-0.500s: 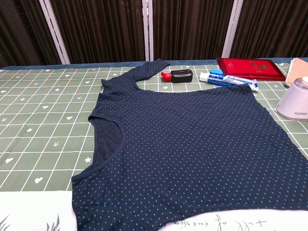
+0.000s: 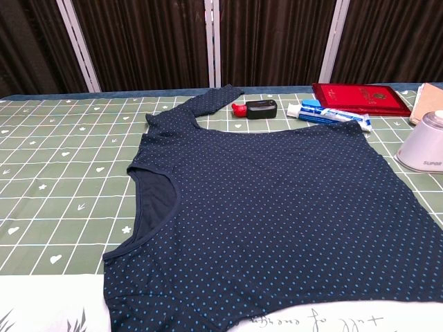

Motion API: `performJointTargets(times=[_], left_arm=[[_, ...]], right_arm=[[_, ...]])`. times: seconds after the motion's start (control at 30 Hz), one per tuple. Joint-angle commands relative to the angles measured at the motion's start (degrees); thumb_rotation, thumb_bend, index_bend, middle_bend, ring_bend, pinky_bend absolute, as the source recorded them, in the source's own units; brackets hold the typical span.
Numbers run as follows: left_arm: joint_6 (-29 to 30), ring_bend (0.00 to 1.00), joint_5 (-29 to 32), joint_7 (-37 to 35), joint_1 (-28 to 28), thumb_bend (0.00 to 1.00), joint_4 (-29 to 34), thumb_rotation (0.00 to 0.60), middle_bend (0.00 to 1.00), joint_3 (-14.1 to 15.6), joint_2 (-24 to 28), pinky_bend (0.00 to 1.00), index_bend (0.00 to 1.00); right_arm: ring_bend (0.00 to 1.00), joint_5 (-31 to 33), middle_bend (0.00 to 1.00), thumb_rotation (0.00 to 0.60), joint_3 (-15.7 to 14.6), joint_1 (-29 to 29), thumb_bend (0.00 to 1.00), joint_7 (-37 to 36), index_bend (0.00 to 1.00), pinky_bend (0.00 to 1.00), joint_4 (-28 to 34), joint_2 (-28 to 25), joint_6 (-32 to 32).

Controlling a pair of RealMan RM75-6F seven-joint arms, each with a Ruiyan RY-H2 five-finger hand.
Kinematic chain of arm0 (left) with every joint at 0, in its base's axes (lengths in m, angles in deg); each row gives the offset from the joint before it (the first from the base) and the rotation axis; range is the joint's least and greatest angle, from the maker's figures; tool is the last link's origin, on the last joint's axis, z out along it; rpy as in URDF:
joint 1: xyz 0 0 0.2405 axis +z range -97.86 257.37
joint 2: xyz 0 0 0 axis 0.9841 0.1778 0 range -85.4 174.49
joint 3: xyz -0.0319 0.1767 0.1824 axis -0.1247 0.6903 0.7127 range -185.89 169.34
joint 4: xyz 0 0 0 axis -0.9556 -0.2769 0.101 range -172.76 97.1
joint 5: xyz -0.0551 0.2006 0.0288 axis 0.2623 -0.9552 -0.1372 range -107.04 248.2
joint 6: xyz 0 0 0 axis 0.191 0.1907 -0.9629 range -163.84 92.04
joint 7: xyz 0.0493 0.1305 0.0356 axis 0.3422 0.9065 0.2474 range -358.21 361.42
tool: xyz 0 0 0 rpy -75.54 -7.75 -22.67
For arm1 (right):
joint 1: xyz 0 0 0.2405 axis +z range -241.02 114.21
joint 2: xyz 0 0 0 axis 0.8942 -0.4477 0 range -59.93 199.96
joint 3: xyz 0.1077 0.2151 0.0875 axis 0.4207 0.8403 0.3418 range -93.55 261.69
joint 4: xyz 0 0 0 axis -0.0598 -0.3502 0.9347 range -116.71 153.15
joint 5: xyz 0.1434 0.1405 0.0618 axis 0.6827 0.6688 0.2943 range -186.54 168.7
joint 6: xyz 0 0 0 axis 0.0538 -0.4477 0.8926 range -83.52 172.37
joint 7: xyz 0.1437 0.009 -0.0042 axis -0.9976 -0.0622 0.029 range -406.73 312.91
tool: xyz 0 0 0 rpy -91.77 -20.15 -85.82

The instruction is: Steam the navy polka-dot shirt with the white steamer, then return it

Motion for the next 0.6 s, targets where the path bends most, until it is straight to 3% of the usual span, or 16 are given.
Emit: performJointTargets(times=[0.03, 0.17, 0.33, 0.47, 0.6], left_arm=[[-0.6, 0.0, 1.0, 0.7, -0.3, 0.0, 0.0, 0.6, 0.0, -0.4, -0.5, 0.0, 0.0], [-0.6, 0.0, 1.3, 1.0, -0.5, 0.0, -0.3, 0.6, 0.0, -0.7, -0.9, 0.0, 0.0], [-0.9, 0.0, 1.7, 1.1, -0.5, 0.0, -0.7, 0.6, 0.0, -0.7, -1.1, 0.0, 0.0], [-1.2, 0.0, 1.8, 1.7, -0.7, 0.0, -0.8, 0.6, 0.0, -0.8, -1.5, 0.0, 0.0], [-1.4, 0.0, 2.0, 2.5, -0.8, 0.0, -0.9, 0.6, 0.0, -0.8, -1.8, 0.0, 0.0]], right_arm=[[0.0, 6.0, 0.0, 0.6, 3.9, 6.1, 0.02, -0.5, 0.0, 0.0, -7.8, 1.8, 9.3], [0.0, 9.6, 0.0, 0.6, 5.1, 10.2, 0.13, 0.0, 0.0, 0.0, -14.6, 3.4, 16.3], [0.0, 11.7, 0.0, 0.6, 5.5, 12.9, 0.2, -0.3, 0.0, 0.0, -19.9, 5.4, 20.9], [0.0, 12.8, 0.0, 0.6, 5.3, 14.6, 0.34, 0.2, 0.0, 0.0, -23.2, 7.2, 23.8], [0.0, 13.5, 0.0, 0.6, 4.8, 16.1, 0.37, 1.2, 0.0, 0.0, -25.6, 9.1, 25.9]])
